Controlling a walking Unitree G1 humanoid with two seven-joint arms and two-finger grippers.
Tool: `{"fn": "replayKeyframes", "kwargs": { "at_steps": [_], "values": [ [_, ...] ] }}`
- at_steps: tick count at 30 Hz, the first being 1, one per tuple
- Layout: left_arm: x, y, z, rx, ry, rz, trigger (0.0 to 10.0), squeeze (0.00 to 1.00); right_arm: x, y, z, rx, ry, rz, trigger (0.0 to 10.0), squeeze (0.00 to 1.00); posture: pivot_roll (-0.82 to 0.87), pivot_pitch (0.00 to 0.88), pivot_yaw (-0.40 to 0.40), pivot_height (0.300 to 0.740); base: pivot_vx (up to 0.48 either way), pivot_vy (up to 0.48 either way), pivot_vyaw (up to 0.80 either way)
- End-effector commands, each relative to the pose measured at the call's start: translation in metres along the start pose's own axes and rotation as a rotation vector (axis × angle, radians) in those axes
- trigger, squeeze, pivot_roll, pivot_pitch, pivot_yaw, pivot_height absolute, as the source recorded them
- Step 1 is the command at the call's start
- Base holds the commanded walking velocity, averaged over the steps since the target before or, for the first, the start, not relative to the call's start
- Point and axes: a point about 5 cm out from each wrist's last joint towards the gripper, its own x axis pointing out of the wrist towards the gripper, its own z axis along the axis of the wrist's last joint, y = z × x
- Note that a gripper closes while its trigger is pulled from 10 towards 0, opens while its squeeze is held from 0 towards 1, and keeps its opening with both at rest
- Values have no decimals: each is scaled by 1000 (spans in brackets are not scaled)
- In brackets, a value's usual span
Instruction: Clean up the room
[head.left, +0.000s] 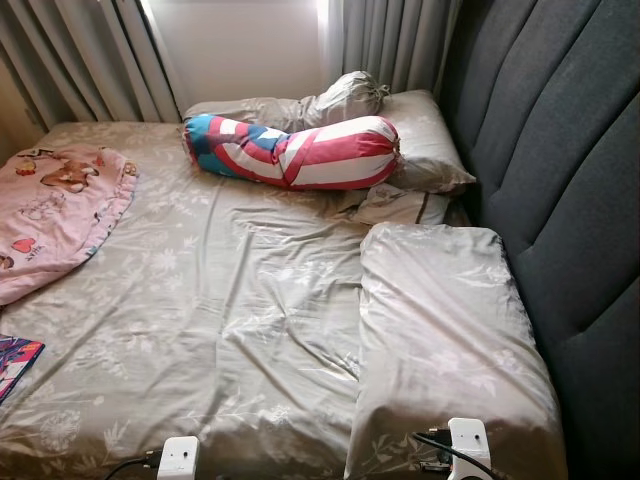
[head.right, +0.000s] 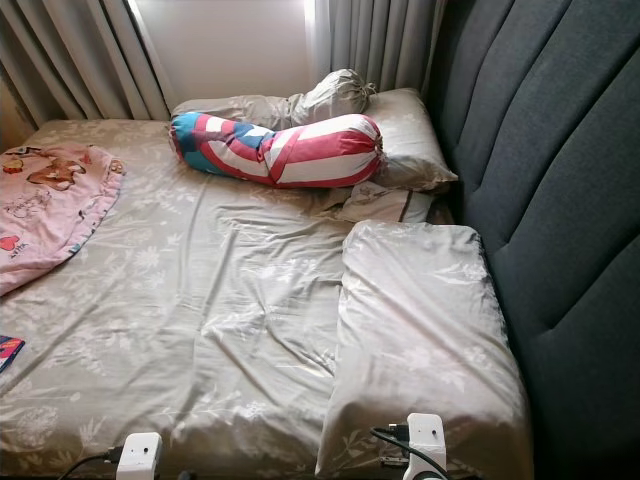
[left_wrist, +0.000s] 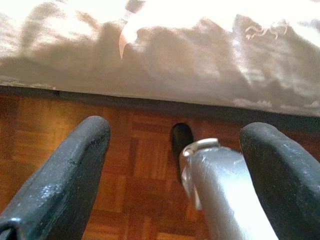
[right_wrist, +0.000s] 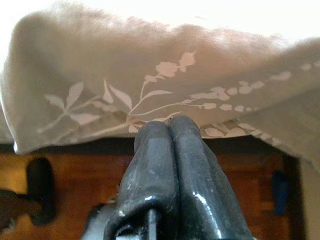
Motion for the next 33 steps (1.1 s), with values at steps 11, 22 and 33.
{"fn": "replayKeyframes", "kwargs": {
  "at_steps": [11,22,33],
  "values": [
    [-1,2,-5,0,28,13,10000,0,-1,2,-5,-16,29,3,10000,0,-24,0,-14,740,0,344,73],
    [-1,1,-5,-5,26,15,10000,0,-2,0,-8,-27,39,3,10000,0,-18,0,-17,740,0,372,476],
    [0,0,-4,-11,23,16,10000,0,-1,1,-7,-33,41,4,10000,0,-15,12,-18,740,0,373,0]
  ]
}}
